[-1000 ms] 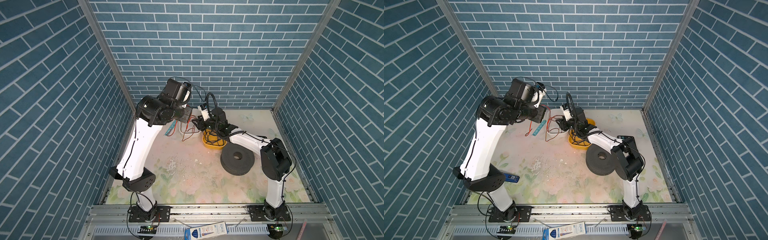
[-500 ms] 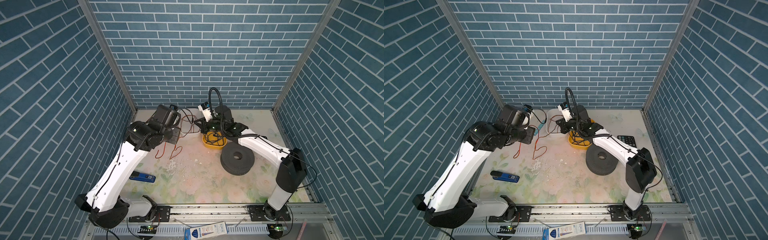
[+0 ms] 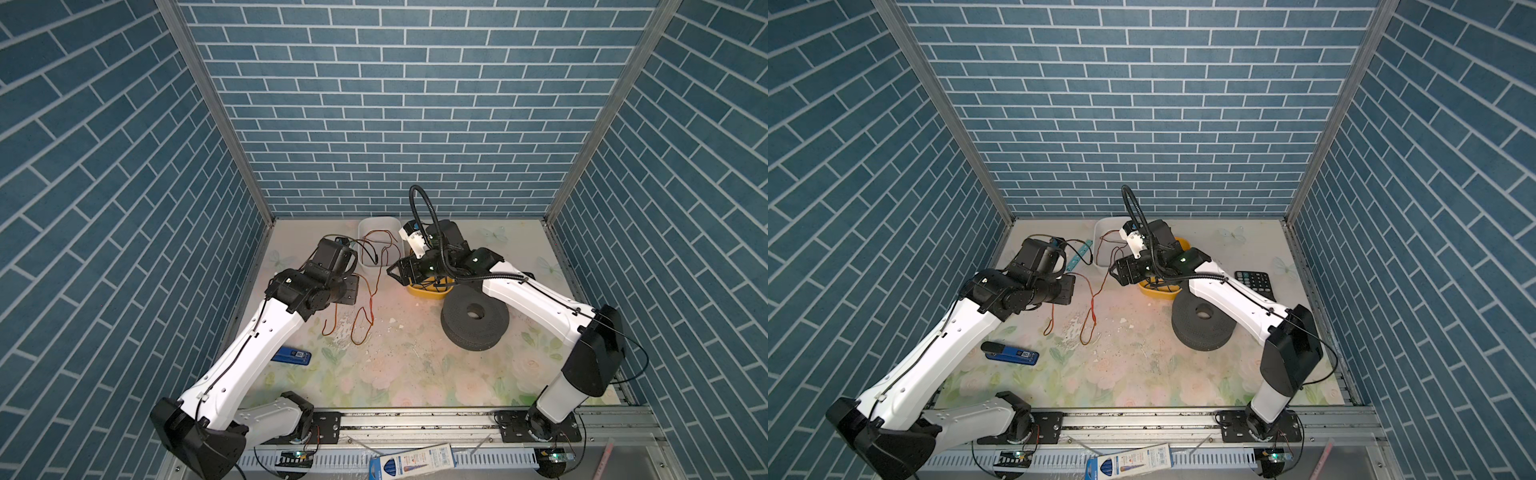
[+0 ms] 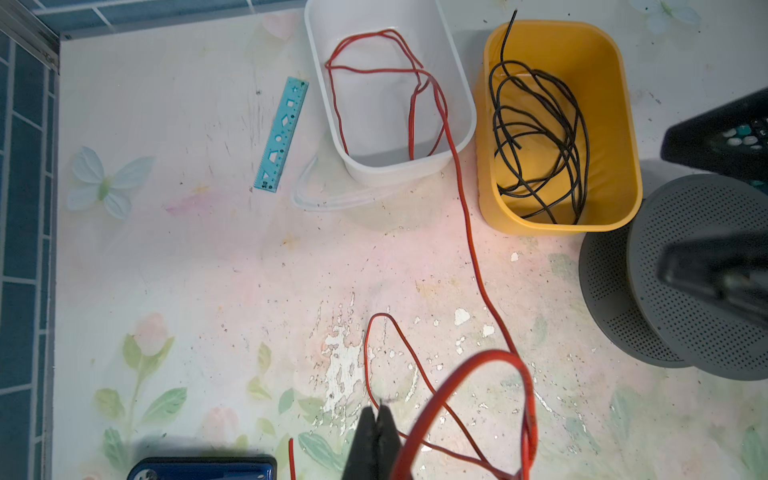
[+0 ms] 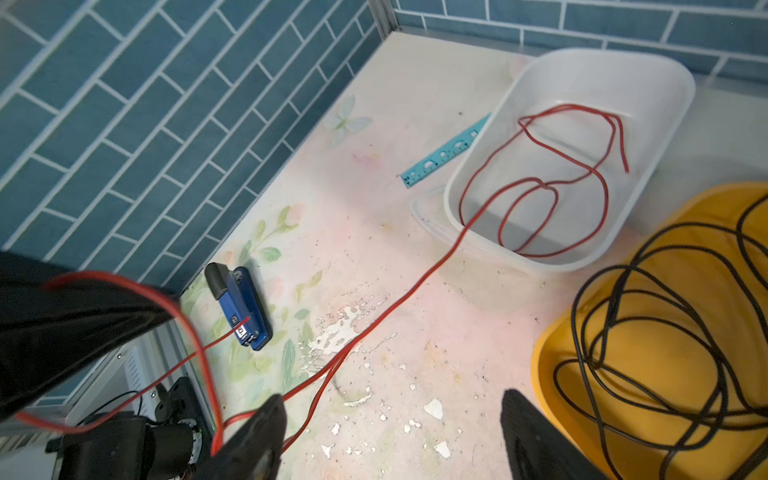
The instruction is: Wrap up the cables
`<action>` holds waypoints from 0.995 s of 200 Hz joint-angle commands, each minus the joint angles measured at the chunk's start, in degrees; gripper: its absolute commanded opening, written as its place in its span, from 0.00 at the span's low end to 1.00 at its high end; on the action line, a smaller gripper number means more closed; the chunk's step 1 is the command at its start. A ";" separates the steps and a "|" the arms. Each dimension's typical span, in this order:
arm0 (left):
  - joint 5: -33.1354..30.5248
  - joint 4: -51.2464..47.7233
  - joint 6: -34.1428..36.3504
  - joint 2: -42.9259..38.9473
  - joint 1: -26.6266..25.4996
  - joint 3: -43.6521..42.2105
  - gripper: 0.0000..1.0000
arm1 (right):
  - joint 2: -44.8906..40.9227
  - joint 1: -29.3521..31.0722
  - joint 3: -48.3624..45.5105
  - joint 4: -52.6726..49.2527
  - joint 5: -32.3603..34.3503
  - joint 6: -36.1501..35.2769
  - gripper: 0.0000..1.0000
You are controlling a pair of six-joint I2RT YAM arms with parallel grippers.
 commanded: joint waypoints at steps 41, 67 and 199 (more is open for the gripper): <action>3.34 4.10 -1.44 -4.87 1.60 -6.39 0.00 | 13.43 -5.16 18.27 -7.31 2.84 4.24 0.92; 5.40 6.63 -1.82 -6.77 1.78 -10.19 0.00 | 21.36 -6.18 28.97 -12.25 2.99 6.47 0.93; 8.54 8.97 -2.33 -8.88 1.71 -17.81 0.00 | 49.44 -6.26 57.44 -15.54 3.64 10.74 0.85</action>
